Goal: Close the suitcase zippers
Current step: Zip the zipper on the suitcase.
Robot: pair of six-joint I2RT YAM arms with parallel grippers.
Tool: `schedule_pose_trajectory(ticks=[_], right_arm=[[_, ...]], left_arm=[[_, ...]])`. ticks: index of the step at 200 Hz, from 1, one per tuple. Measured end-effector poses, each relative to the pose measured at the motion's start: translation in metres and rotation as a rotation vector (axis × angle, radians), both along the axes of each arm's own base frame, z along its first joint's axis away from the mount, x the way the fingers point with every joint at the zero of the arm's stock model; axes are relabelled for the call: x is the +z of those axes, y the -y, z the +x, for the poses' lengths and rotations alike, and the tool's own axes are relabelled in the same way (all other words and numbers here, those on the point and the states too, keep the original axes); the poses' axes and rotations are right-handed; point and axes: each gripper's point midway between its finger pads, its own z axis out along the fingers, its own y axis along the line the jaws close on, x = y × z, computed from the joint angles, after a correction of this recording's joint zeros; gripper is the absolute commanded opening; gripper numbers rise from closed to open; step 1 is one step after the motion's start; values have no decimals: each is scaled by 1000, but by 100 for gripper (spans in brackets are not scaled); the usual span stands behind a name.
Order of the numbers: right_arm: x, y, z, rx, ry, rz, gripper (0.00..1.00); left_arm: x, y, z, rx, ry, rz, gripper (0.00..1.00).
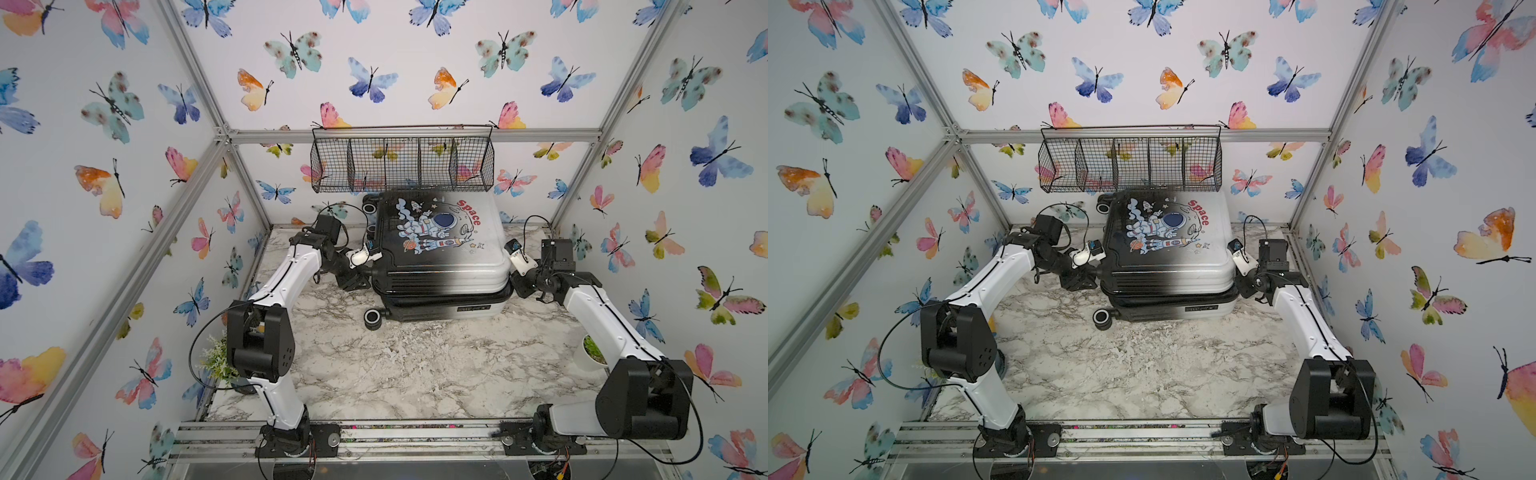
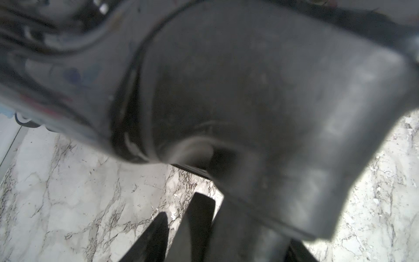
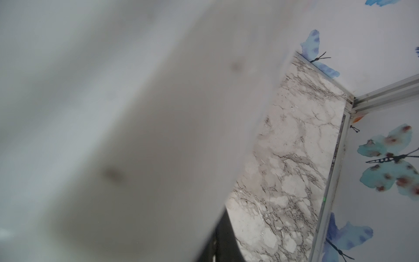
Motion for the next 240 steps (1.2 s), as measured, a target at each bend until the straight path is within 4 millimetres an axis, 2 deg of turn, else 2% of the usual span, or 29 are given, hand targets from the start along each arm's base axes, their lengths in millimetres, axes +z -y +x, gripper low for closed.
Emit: schedule_pose_trajectory(ticks=[35,60,104,138,163,183,198,240], right_arm=[[-5,-1,1,3,-16,-2,4],[-3,1,4,2,-1,-9,3],[-2,1,6,0,11,-10,3],[-2,1,-3,3,24,-9,3],[2,0,-12,16,45,-11,3],[11,-5,-17,45,75,9,3],[20,-9,-23,66,98,21,3],[29,-19,-47,117,98,55,3]], left_arm=[[-14,-3,-6,1,-59,22,25],[-11,-1,-9,-57,-36,18,18],[-5,4,-19,-76,-67,8,11],[3,4,-20,-56,-88,-18,7],[20,4,-14,-2,-107,-93,0],[52,1,-2,49,-97,-205,0],[69,1,5,66,-74,-240,0],[75,7,7,122,-110,-270,0]])
